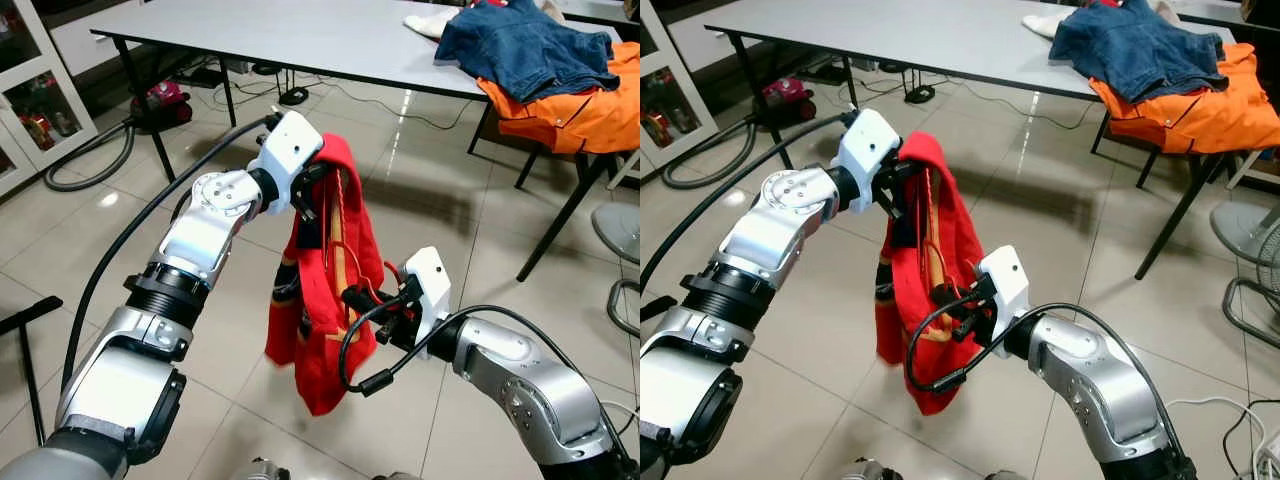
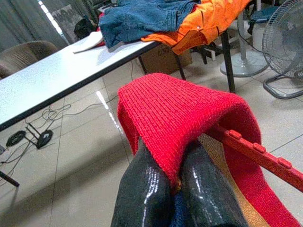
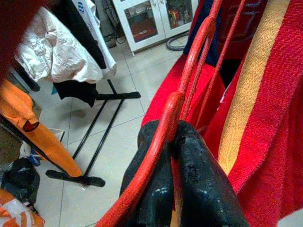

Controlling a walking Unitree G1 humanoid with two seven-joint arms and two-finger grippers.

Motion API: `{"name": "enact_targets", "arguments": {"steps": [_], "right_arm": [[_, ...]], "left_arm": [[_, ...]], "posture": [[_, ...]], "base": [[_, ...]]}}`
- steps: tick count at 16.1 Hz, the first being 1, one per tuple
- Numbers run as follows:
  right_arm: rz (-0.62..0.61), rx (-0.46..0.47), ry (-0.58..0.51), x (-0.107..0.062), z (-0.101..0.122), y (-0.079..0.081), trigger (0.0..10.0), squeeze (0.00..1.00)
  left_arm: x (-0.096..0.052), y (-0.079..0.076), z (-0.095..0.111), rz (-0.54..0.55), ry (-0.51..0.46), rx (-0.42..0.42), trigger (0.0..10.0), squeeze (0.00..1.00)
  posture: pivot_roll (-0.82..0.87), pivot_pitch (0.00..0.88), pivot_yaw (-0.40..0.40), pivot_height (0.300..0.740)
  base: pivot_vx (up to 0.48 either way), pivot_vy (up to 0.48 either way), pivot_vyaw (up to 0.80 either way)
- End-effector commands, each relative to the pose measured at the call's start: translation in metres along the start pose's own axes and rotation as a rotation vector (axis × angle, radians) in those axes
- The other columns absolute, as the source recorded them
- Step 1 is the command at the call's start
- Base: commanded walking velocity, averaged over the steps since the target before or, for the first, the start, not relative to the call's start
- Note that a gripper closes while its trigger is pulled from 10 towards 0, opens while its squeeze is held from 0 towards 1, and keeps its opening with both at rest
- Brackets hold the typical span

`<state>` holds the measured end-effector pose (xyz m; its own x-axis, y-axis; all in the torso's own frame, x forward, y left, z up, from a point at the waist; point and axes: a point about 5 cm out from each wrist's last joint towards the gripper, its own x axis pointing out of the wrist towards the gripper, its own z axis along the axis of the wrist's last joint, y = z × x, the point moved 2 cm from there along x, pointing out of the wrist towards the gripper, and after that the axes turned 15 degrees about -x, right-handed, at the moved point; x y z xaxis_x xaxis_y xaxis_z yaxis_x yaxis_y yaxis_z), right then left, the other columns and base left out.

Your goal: Hang hanger

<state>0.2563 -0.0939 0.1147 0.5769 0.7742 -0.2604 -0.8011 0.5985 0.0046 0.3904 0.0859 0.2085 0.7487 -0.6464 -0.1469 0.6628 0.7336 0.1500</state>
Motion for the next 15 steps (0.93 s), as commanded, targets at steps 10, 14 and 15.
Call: {"name": "enact_targets", "arguments": {"steps": [10, 14, 15], "right_arm": [[0.039, 0.056, 0.066, 0.001, -0.016, 0.006, 0.0, 0.00], [0.064, 0.068, 0.035, 0.001, -0.011, 0.009, 0.0, 0.00], [-0.113, -0.003, -0.140, 0.007, 0.018, -0.001, 0.0, 0.00]], "left_arm": [[-0.002, 0.002, 0.023, 0.005, -0.093, 0.053, 0.0, 0.00], [-0.002, 0.003, 0.009, 0.002, -0.031, 0.122, 0.0, 0.00], [-0.004, 0.014, -0.042, 0.147, 0.008, -0.270, 5.4, 0.00]], "posture": [[-0.07, 0.000, 0.022, 0.740], [-0.07, 0.000, 0.022, 0.740], [-0.06, 0.011, 0.028, 0.740]], "base": [[0.000, 0.000, 0.00], [0.000, 0.000, 0.00], [0.000, 0.000, 0.00]]}}
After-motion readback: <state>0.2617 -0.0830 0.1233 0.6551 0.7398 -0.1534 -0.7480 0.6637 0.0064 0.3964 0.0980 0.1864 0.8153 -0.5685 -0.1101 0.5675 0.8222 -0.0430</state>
